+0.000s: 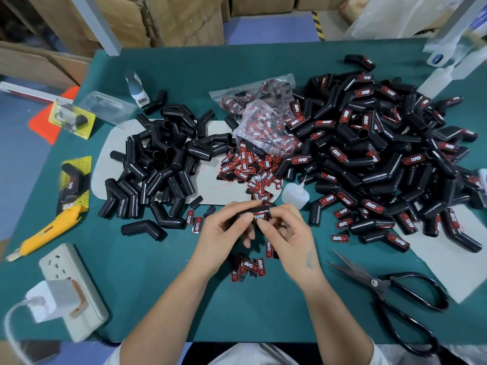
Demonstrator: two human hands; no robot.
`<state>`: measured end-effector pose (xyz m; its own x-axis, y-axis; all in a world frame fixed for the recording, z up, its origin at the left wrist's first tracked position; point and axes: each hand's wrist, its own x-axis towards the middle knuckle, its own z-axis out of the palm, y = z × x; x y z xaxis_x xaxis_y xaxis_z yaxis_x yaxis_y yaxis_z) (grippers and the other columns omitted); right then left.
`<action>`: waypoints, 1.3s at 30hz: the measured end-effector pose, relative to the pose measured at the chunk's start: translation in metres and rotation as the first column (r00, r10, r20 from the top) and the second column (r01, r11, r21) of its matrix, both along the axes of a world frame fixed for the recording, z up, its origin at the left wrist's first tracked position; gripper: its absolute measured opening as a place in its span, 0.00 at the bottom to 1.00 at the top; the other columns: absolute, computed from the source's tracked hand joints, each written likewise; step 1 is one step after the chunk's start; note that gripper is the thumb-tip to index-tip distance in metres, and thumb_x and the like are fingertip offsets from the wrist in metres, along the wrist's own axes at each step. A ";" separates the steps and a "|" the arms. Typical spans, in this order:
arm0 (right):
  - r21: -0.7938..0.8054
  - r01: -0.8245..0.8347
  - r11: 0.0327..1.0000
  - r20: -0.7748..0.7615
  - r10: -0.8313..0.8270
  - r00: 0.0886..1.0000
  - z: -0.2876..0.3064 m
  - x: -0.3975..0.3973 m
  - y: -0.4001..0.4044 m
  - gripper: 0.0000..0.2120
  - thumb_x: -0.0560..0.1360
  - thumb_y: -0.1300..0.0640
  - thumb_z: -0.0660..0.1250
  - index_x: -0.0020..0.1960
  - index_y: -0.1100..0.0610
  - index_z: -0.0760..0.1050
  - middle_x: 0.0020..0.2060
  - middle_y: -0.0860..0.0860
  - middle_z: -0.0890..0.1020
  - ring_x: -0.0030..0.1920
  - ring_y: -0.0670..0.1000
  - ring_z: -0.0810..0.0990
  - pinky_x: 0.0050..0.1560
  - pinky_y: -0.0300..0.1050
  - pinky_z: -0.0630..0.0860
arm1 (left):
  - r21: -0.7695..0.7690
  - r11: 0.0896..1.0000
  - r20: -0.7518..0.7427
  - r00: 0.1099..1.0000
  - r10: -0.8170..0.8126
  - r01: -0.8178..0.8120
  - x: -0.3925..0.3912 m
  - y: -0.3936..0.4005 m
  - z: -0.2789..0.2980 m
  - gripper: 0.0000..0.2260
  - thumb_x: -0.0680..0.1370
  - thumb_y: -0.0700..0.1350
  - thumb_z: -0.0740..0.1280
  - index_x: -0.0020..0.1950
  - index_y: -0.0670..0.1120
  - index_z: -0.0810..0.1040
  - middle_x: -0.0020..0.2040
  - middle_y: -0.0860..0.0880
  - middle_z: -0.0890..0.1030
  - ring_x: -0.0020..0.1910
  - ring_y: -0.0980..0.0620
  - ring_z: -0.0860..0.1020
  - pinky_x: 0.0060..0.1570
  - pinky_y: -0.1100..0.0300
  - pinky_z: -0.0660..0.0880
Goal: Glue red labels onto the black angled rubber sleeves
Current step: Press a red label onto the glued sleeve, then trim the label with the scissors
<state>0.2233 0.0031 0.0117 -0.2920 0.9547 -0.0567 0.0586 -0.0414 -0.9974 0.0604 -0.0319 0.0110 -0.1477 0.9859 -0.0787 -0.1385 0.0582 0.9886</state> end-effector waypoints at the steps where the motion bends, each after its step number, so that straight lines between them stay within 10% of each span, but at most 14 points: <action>1: -0.001 0.008 1.000 0.003 -0.008 1.000 -0.001 0.000 0.000 0.10 0.76 0.48 0.72 0.50 0.54 0.82 0.44 0.41 0.75 0.46 0.47 0.77 0.50 0.52 0.77 | -0.006 1.000 0.017 1.000 -0.019 0.019 0.000 0.000 0.001 0.13 0.81 0.48 0.69 0.65 0.50 0.85 0.49 0.46 0.82 0.38 0.49 0.80 0.38 0.59 0.79; 8: -0.001 -0.102 0.995 0.035 0.102 0.994 0.002 0.006 0.003 0.03 0.78 0.54 0.71 0.51 0.53 0.80 0.44 0.38 0.75 0.43 0.42 0.76 0.46 0.42 0.74 | -0.067 0.969 -0.035 0.970 -0.239 0.236 -0.001 -0.002 0.003 0.18 0.86 0.51 0.61 0.75 0.53 0.77 0.30 0.46 0.74 0.26 0.48 0.72 0.36 0.62 0.72; 11: -0.014 -0.042 0.999 0.065 0.043 0.997 0.010 0.015 -0.009 0.10 0.80 0.52 0.70 0.60 0.43 0.80 0.46 0.43 0.79 0.45 0.47 0.79 0.47 0.53 0.80 | -0.079 0.975 0.058 0.977 -0.203 0.207 0.004 -0.006 0.008 0.18 0.86 0.52 0.61 0.75 0.51 0.76 0.30 0.43 0.73 0.26 0.47 0.71 0.35 0.60 0.73; 14: 0.236 0.025 0.971 0.233 -0.082 0.969 0.014 0.050 -0.036 0.12 0.82 0.51 0.65 0.64 0.43 0.79 0.51 0.43 0.79 0.52 0.49 0.81 0.54 0.47 0.80 | -0.112 0.972 0.220 0.959 -0.180 0.208 0.010 -0.012 0.015 0.16 0.85 0.52 0.62 0.71 0.47 0.75 0.34 0.42 0.76 0.28 0.45 0.75 0.34 0.57 0.75; 17: 0.533 -0.032 0.845 0.538 -0.309 0.785 0.007 0.114 -0.059 0.14 0.83 0.59 0.63 0.64 0.52 0.82 0.56 0.48 0.79 0.55 0.52 0.81 0.59 0.47 0.77 | -0.102 0.951 0.352 0.905 -0.239 0.291 0.017 -0.020 0.025 0.11 0.85 0.52 0.62 0.64 0.49 0.73 0.35 0.40 0.78 0.29 0.44 0.77 0.34 0.53 0.77; 22: 0.459 -0.125 0.880 0.861 -0.406 0.306 0.010 0.206 -0.088 0.24 0.79 0.57 0.57 0.69 0.61 0.80 0.62 0.60 0.79 0.55 0.69 0.78 0.55 0.68 0.78 | -0.011 0.906 0.455 0.809 -0.373 0.424 0.028 -0.034 0.040 0.08 0.86 0.52 0.64 0.60 0.49 0.71 0.36 0.43 0.80 0.28 0.46 0.79 0.34 0.56 0.77; 29: 0.253 -0.278 0.927 0.967 -0.233 0.105 0.031 0.217 -0.084 0.43 0.59 0.68 0.84 0.73 0.59 0.77 0.56 0.63 0.81 0.50 0.72 0.83 0.44 0.71 0.83 | -0.010 0.909 0.459 0.809 -0.367 0.417 0.044 -0.051 0.049 0.06 0.85 0.50 0.63 0.58 0.50 0.73 0.34 0.46 0.75 0.23 0.51 0.74 0.29 0.61 0.71; 33: 0.241 -0.293 0.925 0.970 -0.223 0.092 0.038 0.218 -0.075 0.45 0.54 0.67 0.87 0.70 0.59 0.81 0.46 0.61 0.78 0.42 0.70 0.82 0.31 0.65 0.82 | -0.071 0.918 0.426 0.844 -0.327 0.391 0.042 -0.054 0.048 0.07 0.84 0.50 0.61 0.59 0.48 0.73 0.33 0.47 0.70 0.21 0.52 0.71 0.26 0.62 0.67; 36: 0.319 -0.331 0.888 0.944 -0.268 0.192 0.040 0.214 -0.078 0.30 0.64 0.62 0.80 0.66 0.53 0.83 0.44 0.61 0.74 0.39 0.68 0.81 0.27 0.61 0.80 | -0.116 0.918 0.419 0.856 -0.302 0.380 0.039 -0.047 0.047 0.08 0.84 0.49 0.61 0.58 0.47 0.74 0.33 0.46 0.67 0.20 0.51 0.69 0.25 0.63 0.66; 39: 0.343 -0.200 0.918 0.910 -0.272 0.311 0.044 0.200 -0.084 0.36 0.61 0.60 0.85 0.64 0.44 0.75 0.43 0.56 0.75 0.34 0.63 0.81 0.25 0.52 0.77 | -0.147 0.919 0.401 0.871 -0.282 0.366 0.033 -0.037 0.045 0.07 0.86 0.46 0.59 0.59 0.46 0.74 0.32 0.46 0.67 0.19 0.51 0.68 0.24 0.64 0.66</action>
